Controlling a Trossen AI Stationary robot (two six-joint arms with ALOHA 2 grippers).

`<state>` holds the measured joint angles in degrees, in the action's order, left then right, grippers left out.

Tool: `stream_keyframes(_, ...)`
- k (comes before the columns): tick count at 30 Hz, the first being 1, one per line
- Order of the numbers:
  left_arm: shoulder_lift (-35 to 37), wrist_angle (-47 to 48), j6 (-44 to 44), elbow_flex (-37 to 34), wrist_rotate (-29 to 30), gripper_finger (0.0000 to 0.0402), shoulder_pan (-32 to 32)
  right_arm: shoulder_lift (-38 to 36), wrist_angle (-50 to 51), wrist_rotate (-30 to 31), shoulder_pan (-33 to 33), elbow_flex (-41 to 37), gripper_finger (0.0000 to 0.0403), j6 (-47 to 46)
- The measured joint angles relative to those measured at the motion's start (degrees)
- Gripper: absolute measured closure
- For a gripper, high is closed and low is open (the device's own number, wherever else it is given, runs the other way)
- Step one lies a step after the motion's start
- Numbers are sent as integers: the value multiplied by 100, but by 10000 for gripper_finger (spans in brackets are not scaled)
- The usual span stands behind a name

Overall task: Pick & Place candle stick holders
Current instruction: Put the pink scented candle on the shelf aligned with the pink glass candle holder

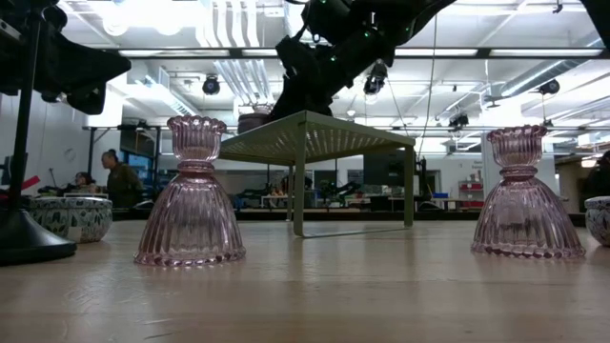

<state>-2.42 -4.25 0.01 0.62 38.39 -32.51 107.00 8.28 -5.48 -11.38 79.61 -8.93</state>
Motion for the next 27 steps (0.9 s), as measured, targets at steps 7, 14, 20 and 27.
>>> stream_keyframes(7,0,1,-1,0,1,381,0,0,-22,19,-21,52,394,1)
stream_keyframes(14,0,1,0,0,1,381,1,0,-44,61,-66,50,394,33)
stream_keyframes(20,0,0,0,0,0,381,0,0,-9,93,-68,49,394,-14)
stream_keyframes(27,0,0,-2,0,0,381,0,0,-122,271,-66,61,394,-46)
